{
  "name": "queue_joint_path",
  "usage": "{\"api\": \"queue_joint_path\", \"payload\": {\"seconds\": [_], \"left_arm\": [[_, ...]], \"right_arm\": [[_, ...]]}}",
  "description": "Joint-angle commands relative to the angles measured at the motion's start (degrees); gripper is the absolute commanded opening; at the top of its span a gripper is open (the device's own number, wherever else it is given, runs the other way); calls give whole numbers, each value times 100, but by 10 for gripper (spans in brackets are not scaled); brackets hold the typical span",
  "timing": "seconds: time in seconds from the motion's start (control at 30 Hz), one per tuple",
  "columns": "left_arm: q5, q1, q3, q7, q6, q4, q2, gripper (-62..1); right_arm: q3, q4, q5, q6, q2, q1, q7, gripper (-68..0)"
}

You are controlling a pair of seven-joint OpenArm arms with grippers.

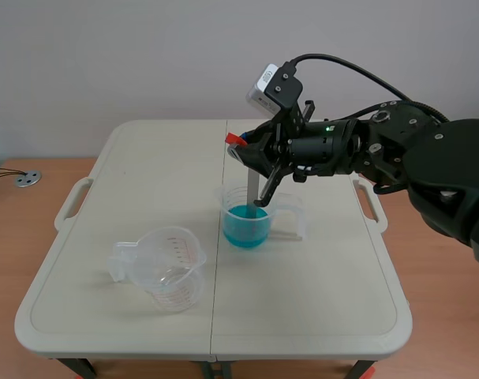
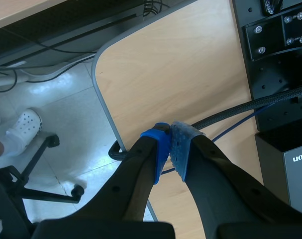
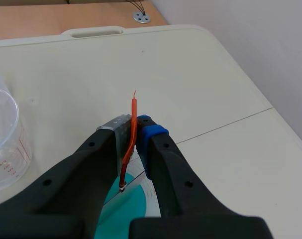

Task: Hold the metal plate by the orange handle, dip it into the blue solution, take it out and point at it, then put the plate back in the beaker on the left.
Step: 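Hold the plate still in the solution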

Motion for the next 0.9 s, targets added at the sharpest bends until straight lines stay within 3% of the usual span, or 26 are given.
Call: {"api": "queue_joint_path", "payload": {"seconds": [0.0,0.43,0.6,0.87], "left_arm": [[-20,13,-9,-17,-17,61,-46,-579],[-20,13,-9,-22,-15,61,-46,-579],[-20,13,-9,-22,-15,61,-46,-579],[-20,13,-9,-20,-15,61,-46,-579]], "right_arm": [[85,48,46,7,26,166,129,-662],[339,66,92,181,28,166,367,-662],[621,129,109,538,28,166,365,-662],[870,446,111,538,46,166,361,-662]]}}
